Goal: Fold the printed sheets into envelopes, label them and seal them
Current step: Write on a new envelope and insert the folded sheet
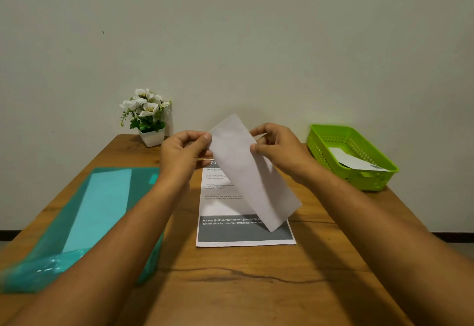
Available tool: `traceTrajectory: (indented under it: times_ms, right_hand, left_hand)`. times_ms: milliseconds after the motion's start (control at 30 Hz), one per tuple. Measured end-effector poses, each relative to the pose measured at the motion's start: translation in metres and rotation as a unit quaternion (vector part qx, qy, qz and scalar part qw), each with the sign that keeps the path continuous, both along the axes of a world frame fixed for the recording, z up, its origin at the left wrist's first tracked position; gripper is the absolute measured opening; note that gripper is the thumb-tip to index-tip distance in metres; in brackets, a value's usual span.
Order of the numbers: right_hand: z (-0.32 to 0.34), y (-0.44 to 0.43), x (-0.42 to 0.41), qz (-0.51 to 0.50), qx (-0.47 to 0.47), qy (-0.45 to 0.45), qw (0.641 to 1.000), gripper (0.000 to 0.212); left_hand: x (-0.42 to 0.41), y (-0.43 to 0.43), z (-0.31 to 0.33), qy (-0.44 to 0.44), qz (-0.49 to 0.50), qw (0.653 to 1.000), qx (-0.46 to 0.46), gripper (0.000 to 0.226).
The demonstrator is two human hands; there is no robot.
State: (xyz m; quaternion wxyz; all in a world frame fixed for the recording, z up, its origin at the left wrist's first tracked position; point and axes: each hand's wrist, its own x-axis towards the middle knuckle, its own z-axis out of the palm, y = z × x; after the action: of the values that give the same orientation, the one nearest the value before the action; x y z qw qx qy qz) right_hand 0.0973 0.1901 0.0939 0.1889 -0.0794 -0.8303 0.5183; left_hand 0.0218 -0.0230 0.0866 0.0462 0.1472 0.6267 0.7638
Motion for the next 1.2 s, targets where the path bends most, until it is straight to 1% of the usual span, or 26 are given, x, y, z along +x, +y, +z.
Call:
traceTrajectory:
  times_ms: [67, 133, 233, 267, 300, 367, 400, 467, 500, 533, 600, 700, 800, 867, 933, 1033, 1133, 1200]
  right_hand:
    - [-0.010, -0.001, -0.002, -0.016, 0.008, 0.000, 1.000, 0.025]
    - [-0.018, -0.005, -0.005, -0.025, 0.052, -0.002, 0.998, 0.023]
    - [-0.038, -0.013, -0.011, -0.003, 0.138, -0.012, 0.990, 0.021]
    - [-0.046, -0.015, -0.013, 0.003, 0.161, -0.020, 0.987, 0.023]
    - [-0.054, -0.018, -0.015, 0.004, 0.180, -0.030, 0.983, 0.023]
    - [-0.067, -0.021, -0.018, 0.000, 0.204, -0.051, 0.978, 0.023]
    - [-0.073, -0.021, -0.020, -0.002, 0.212, -0.060, 0.975, 0.024]
    - [-0.079, -0.022, -0.022, -0.003, 0.229, -0.072, 0.971, 0.025]
    - [-0.080, -0.021, -0.023, -0.005, 0.239, -0.075, 0.968, 0.025]
    - [-0.080, -0.019, -0.023, -0.010, 0.251, -0.077, 0.965, 0.026]
    - [-0.078, -0.013, -0.023, -0.026, 0.271, -0.087, 0.958, 0.027]
    - [-0.076, -0.001, -0.021, -0.054, 0.276, -0.105, 0.954, 0.026]
    - [-0.081, 0.007, -0.016, -0.062, 0.268, -0.111, 0.955, 0.026]
    - [-0.084, 0.009, -0.014, -0.061, 0.257, -0.112, 0.958, 0.027]
    - [-0.085, 0.008, -0.013, -0.053, 0.236, -0.107, 0.964, 0.028]
    - [-0.080, 0.002, -0.018, -0.043, 0.191, -0.094, 0.976, 0.027]
    - [-0.071, -0.007, -0.028, -0.026, 0.187, -0.104, 0.977, 0.027]
    - [-0.068, -0.015, -0.037, -0.005, 0.190, -0.107, 0.976, 0.027]
  left_hand:
    - [-0.003, -0.008, -0.014, 0.020, 0.003, 0.998, -0.065, 0.005]
    - [-0.008, -0.017, -0.031, 0.059, 0.023, 0.984, -0.168, 0.007]
    - [-0.009, -0.028, -0.055, 0.119, 0.068, 0.931, -0.339, 0.006]
    - [-0.006, -0.029, -0.062, 0.129, 0.071, 0.910, -0.389, 0.009]
    - [-0.004, -0.029, -0.070, 0.141, 0.062, 0.888, -0.433, 0.020]
    - [0.001, -0.027, -0.086, 0.181, 0.015, 0.849, -0.496, 0.044]
    - [0.003, -0.025, -0.093, 0.209, -0.005, 0.829, -0.519, 0.049]
    - [0.010, -0.020, -0.102, 0.261, -0.025, 0.790, -0.554, 0.049]
    - [0.013, -0.018, -0.106, 0.275, -0.026, 0.776, -0.567, 0.051]
    - [0.015, -0.015, -0.108, 0.282, -0.022, 0.769, -0.573, 0.054]
    - [0.017, -0.007, -0.111, 0.282, -0.028, 0.771, -0.570, 0.065]
    - [0.016, 0.004, -0.113, 0.286, -0.065, 0.772, -0.565, 0.082]
    - [0.014, 0.008, -0.113, 0.300, -0.092, 0.766, -0.561, 0.085]
    - [0.014, 0.006, -0.111, 0.304, -0.100, 0.770, -0.552, 0.081]
    - [0.014, 0.002, -0.109, 0.301, -0.104, 0.782, -0.535, 0.075]
    - [0.011, -0.007, -0.104, 0.297, -0.079, 0.803, -0.510, 0.057]
    - [0.005, -0.019, -0.096, 0.300, -0.043, 0.805, -0.510, 0.043]
    - [0.001, -0.028, -0.092, 0.299, -0.029, 0.799, -0.521, 0.039]
